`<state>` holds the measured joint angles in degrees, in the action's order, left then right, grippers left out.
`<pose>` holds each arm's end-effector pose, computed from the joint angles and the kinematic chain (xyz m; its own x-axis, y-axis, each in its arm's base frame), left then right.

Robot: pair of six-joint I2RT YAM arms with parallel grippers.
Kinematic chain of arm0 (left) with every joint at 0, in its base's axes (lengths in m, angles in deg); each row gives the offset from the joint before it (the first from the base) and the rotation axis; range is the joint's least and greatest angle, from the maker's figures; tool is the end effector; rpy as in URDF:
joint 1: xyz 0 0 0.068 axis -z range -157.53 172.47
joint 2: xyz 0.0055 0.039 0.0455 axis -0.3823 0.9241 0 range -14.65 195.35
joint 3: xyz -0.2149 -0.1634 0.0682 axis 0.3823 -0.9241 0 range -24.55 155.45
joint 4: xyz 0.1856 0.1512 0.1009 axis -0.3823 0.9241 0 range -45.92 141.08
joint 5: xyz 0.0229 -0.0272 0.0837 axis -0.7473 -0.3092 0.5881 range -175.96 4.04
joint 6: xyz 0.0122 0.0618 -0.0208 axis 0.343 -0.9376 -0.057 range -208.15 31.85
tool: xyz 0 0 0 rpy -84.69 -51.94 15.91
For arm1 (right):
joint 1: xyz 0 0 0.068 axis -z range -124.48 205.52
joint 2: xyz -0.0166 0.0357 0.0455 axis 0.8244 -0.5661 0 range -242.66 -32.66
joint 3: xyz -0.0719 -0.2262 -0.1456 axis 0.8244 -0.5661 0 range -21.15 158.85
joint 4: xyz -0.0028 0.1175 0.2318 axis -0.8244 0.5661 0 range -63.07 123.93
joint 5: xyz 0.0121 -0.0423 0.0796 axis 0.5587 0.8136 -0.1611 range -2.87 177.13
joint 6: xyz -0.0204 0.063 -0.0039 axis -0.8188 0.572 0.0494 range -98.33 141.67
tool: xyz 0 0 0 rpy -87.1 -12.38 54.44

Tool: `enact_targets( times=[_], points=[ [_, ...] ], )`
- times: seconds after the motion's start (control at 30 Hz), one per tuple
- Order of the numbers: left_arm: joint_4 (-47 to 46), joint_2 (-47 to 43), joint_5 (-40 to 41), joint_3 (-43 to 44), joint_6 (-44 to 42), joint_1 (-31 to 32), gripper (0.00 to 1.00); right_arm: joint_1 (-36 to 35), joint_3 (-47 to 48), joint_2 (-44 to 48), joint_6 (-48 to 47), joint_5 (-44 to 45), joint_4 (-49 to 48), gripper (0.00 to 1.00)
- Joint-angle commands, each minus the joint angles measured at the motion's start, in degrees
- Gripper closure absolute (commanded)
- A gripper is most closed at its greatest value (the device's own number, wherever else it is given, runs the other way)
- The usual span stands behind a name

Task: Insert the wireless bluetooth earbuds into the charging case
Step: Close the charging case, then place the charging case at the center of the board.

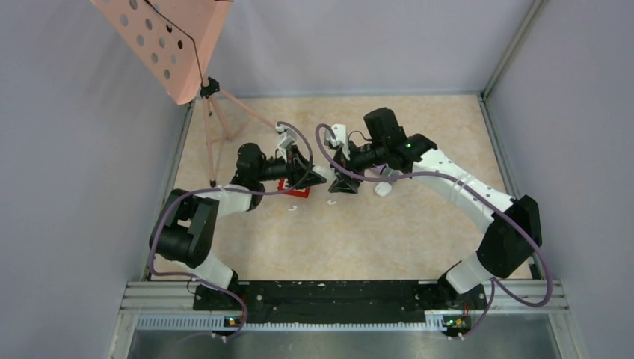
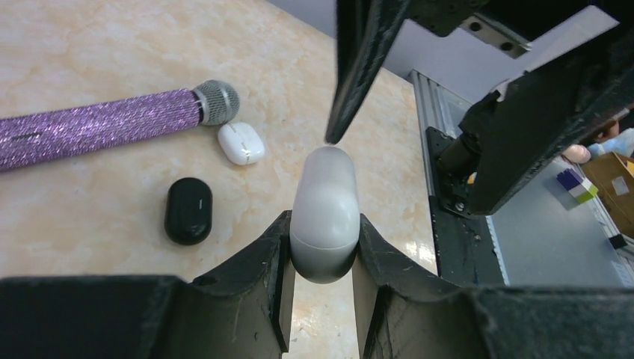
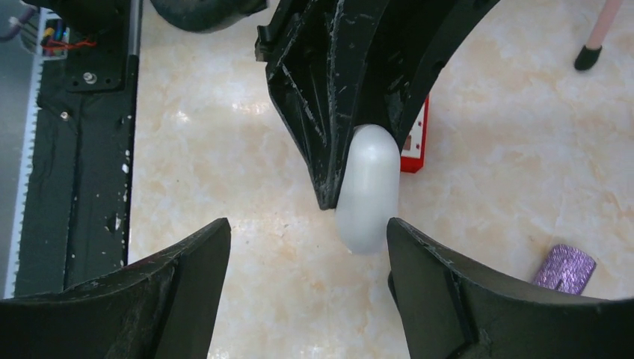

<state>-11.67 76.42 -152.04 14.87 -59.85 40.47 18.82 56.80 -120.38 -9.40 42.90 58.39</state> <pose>0.2876 -0.1440 0.2366 -0.4107 -0.0686 -0.9092 0.9060 0.0810 -0.4154 0.2533 0.2346 0.3273 -0.0145 -0.4721 -0.8814 -0.9998 0.0202 0.0057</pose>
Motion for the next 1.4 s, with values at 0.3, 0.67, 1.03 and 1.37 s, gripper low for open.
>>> enact_targets(
  times=[0.3,0.67,1.03,1.37],
  points=[
    [27.1,6.2,16.7,6.5,-7.2,4.9,1.00,11.3,-6.7,9.3,11.2,22.2,-6.1,0.23],
    [46.7,19.3,28.2,21.6,-0.7,6.2,0.98,14.3,-13.7,10.5,10.4,28.1,-4.0,0.31],
    [58.0,20.1,37.6,26.8,-2.3,7.9,0.66,14.4,-18.7,7.6,8.2,34.3,-2.7,0.34],
    [63.3,9.1,41.0,25.8,-12.4,7.8,0.49,14.4,-19.4,-2.0,5.7,34.0,-3.8,0.38]
  ],
)
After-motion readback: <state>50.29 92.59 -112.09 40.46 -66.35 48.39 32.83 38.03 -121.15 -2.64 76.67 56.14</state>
